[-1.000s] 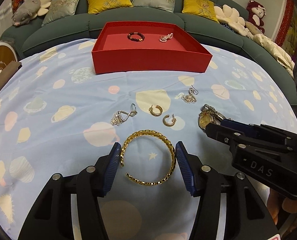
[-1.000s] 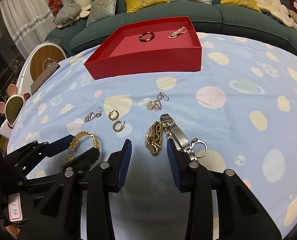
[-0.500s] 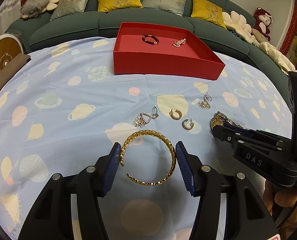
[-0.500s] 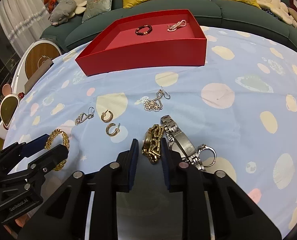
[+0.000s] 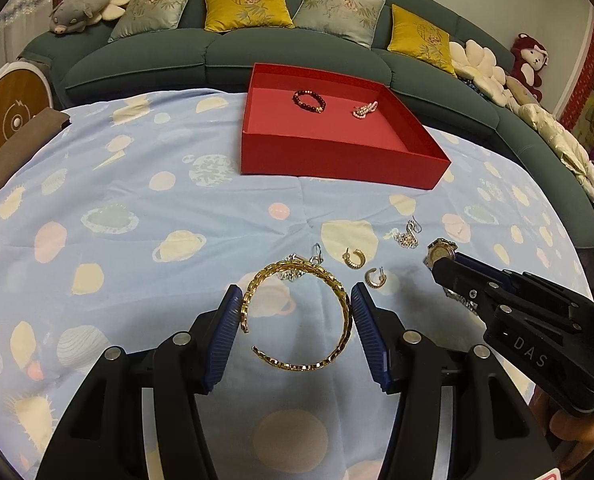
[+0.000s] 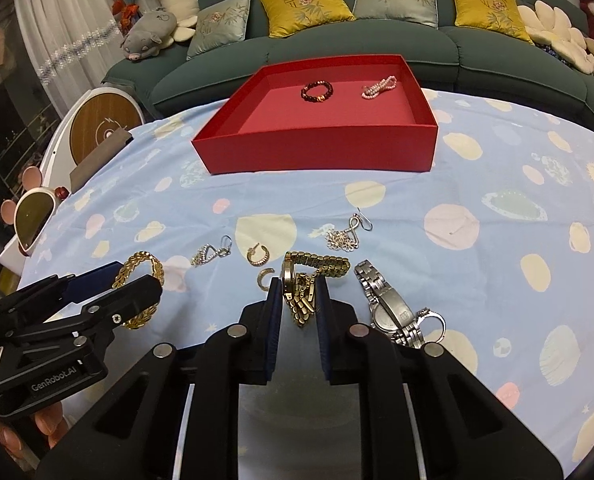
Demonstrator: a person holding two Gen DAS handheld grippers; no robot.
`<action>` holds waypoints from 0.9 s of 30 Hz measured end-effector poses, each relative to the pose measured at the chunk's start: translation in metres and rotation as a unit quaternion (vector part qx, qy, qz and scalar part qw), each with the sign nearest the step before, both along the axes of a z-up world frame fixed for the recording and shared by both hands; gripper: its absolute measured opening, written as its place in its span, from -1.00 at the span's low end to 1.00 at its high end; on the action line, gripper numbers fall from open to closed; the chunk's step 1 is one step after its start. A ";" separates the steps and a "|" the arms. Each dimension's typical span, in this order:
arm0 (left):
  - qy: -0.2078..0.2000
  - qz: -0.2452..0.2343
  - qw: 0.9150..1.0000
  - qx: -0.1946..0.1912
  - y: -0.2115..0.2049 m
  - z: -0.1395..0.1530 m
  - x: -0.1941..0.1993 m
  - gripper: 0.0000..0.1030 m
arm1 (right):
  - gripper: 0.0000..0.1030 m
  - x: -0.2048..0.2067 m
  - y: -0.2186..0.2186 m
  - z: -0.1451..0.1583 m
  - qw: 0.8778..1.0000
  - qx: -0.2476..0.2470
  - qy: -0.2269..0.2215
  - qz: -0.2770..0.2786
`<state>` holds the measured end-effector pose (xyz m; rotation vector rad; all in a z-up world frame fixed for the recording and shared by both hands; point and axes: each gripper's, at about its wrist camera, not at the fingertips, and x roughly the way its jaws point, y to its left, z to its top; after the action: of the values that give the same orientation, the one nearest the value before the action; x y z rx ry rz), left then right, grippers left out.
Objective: Organize jewelry
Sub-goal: 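Close left tool on the gold bangle while right tool grips the gold chain, then carry the bangle in left tool and chain in right tool over the red box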
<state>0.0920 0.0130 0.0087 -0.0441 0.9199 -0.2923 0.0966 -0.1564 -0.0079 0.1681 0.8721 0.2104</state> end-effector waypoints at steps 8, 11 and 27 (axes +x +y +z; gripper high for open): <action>-0.041 0.009 0.999 -0.016 -0.003 0.057 0.038 0.04 | -0.70 0.018 -0.009 0.046 0.999 0.013 -0.043 -0.011; -0.056 0.014 0.998 -0.030 -0.006 0.080 0.064 0.04 | -0.70 0.037 -0.016 0.066 0.998 0.017 -0.058 -0.018; -0.052 0.038 0.997 0.043 -0.053 0.041 0.204 0.04 | -0.70 0.174 -0.055 0.044 0.997 0.030 -0.039 -0.063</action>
<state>0.2964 -0.0397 0.0495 0.0160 0.8244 -0.1818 0.2707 -0.2113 0.0365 0.2672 0.7744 0.1248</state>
